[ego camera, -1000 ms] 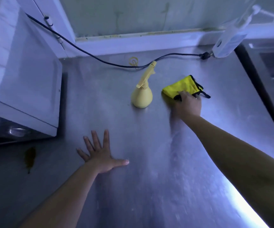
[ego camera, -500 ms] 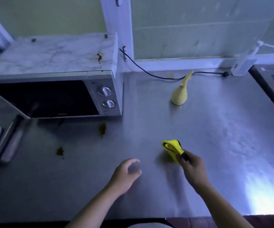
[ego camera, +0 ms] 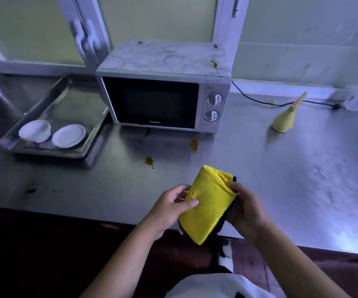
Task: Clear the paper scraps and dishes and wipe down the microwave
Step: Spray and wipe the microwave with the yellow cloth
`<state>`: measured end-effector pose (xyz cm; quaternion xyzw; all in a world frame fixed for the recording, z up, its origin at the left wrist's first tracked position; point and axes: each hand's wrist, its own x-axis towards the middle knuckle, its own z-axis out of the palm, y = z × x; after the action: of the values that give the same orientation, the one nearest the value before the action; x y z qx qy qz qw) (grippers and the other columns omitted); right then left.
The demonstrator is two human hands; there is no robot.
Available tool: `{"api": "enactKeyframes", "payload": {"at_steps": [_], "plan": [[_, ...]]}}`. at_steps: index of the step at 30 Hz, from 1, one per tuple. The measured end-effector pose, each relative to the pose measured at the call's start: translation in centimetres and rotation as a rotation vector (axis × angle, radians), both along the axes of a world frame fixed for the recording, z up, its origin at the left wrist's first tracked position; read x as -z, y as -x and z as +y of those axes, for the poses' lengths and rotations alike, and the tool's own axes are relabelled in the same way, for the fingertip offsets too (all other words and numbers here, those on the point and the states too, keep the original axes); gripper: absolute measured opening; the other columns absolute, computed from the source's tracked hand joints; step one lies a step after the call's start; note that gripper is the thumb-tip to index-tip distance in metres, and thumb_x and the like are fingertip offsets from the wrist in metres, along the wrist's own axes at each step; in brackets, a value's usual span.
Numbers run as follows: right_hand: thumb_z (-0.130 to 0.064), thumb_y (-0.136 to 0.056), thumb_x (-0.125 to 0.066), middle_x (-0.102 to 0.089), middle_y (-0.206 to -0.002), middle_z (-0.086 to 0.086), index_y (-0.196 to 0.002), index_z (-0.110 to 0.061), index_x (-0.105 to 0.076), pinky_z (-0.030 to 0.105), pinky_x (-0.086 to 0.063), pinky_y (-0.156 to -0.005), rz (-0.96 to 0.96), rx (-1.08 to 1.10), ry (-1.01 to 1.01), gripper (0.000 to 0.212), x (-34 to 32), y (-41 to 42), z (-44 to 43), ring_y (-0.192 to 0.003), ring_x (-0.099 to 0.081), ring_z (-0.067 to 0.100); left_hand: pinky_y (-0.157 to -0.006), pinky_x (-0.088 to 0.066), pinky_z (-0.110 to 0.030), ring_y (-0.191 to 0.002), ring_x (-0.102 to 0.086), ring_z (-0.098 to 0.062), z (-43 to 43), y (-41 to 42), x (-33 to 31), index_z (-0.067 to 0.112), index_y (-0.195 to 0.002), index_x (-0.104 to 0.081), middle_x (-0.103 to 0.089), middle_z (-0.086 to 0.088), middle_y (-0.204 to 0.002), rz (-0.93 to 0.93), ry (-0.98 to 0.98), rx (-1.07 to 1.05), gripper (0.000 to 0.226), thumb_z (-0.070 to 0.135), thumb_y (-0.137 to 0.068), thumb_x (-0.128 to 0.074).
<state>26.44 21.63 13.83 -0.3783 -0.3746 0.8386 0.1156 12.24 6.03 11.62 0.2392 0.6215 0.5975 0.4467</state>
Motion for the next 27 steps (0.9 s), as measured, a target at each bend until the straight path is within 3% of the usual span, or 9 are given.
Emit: {"api": "enactKeyframes", "payload": {"at_steps": [5, 7, 11, 14, 17, 20, 22, 25, 27], "plan": [[-0.052, -0.089, -0.059, -0.065, -0.130, 0.020, -0.132, -0.009, -0.062, 0.058, -0.053, -0.094, 0.028, -0.134, 0.018, 0.061, -0.1, 0.7, -3.5, -0.118, -0.062, 0.041, -0.071, -0.056, -0.030, -0.090, -0.071, -0.020, -1.6, -0.7, 0.5, 0.031, -0.114, -0.065, -0.072, -0.013, -0.106, -0.202, -0.033, -0.237, 0.030, 0.017, -0.088, -0.073], [-0.047, -0.089, -0.061, -0.067, -0.127, 0.019, -0.131, -0.009, -0.062, 0.049, -0.058, -0.083, 0.020, -0.200, 0.034, 0.057, -0.1, 1.6, -4.5, -0.114, -0.066, 0.038, -0.070, -0.053, -0.026, -0.095, -0.068, -0.017, -1.5, -0.9, 0.9, 0.040, -0.110, -0.061, -0.065, -0.004, -0.114, -0.059, 0.048, -0.252, 0.030, 0.025, -0.088, -0.074], [-0.047, -0.099, -0.044, -0.067, -0.127, 0.020, -0.130, -0.005, -0.061, 0.050, -0.051, -0.091, 0.000, -0.148, 0.170, 0.055, 1.1, 3.3, -5.3, -0.115, -0.066, 0.036, -0.077, -0.041, -0.013, -0.100, -0.050, 0.001, -1.3, -1.5, 2.4, 0.040, -0.120, -0.049, -0.043, 0.008, -0.114, 0.366, 0.310, -0.308, 0.043, 0.041, -0.084, -0.074], [-0.047, -0.100, -0.039, -0.065, -0.129, 0.023, -0.130, -0.002, -0.063, 0.052, -0.048, -0.097, 0.004, -0.150, 0.223, 0.058, 2.3, 4.2, -5.6, -0.117, -0.064, 0.037, -0.094, -0.047, -0.023, -0.111, -0.054, -0.008, -1.6, -1.7, 2.9, 0.027, -0.133, -0.048, -0.046, 0.003, -0.122, 0.435, 0.287, -0.326, 0.053, 0.037, -0.086, -0.072], [-0.049, -0.098, -0.043, -0.065, -0.129, 0.021, -0.127, -0.004, -0.067, 0.052, -0.048, -0.097, 0.006, -0.159, 0.247, 0.058, 2.9, 5.0, -5.7, -0.118, -0.064, 0.036, -0.101, -0.035, -0.009, -0.124, -0.042, 0.000, -2.0, -1.5, 2.5, 0.030, -0.148, -0.036, -0.039, 0.012, -0.134, 0.474, 0.241, -0.253, 0.080, 0.049, -0.080, -0.074], [-0.060, -0.088, -0.055, -0.070, -0.121, 0.018, -0.108, -0.010, -0.078, 0.045, -0.058, -0.085, 0.005, -0.146, 0.281, 0.058, 2.6, 6.0, -5.4, -0.111, -0.068, 0.034, -0.108, -0.033, -0.018, -0.133, -0.033, 0.000, -1.4, -1.4, 1.9, 0.035, -0.154, -0.022, -0.030, 0.014, -0.146, 0.497, 0.247, -0.141, 0.104, 0.061, -0.067, -0.072], [-0.064, -0.077, -0.061, -0.072, -0.117, 0.016, -0.095, -0.014, -0.081, 0.041, -0.061, -0.076, 0.004, -0.147, 0.299, 0.056, 2.3, 6.5, -4.8, -0.106, -0.071, 0.031, -0.109, -0.034, -0.022, -0.136, -0.034, -0.001, -0.7, -1.0, 1.6, 0.036, -0.155, -0.022, -0.031, 0.014, -0.148, 0.492, 0.261, -0.144, 0.101, 0.050, -0.072, -0.077], [-0.065, -0.084, -0.053, -0.069, -0.123, 0.018, -0.108, -0.013, -0.078, 0.042, -0.060, -0.081, 0.025, -0.214, 0.321, 0.062, 2.3, 6.6, -3.4, -0.112, -0.068, 0.033, -0.107, -0.036, -0.016, -0.133, -0.040, 0.005, 0.1, -0.1, 1.6, 0.038, -0.151, -0.032, -0.039, 0.019, -0.146, 0.467, 0.274, -0.186, 0.082, 0.036, -0.082, -0.077], [-0.063, -0.090, -0.048, -0.068, -0.125, 0.020, -0.113, -0.012, -0.076, 0.044, -0.059, -0.085, 0.022, -0.224, 0.327, 0.063, 2.8, 6.2, -2.3, -0.115, -0.066, 0.035, -0.112, -0.036, -0.023, -0.134, -0.040, 0.006, 0.6, 0.3, 2.0, 0.037, -0.150, -0.036, -0.042, 0.019, -0.148, 0.418, 0.268, -0.147, 0.076, 0.037, -0.084, -0.073]]}}
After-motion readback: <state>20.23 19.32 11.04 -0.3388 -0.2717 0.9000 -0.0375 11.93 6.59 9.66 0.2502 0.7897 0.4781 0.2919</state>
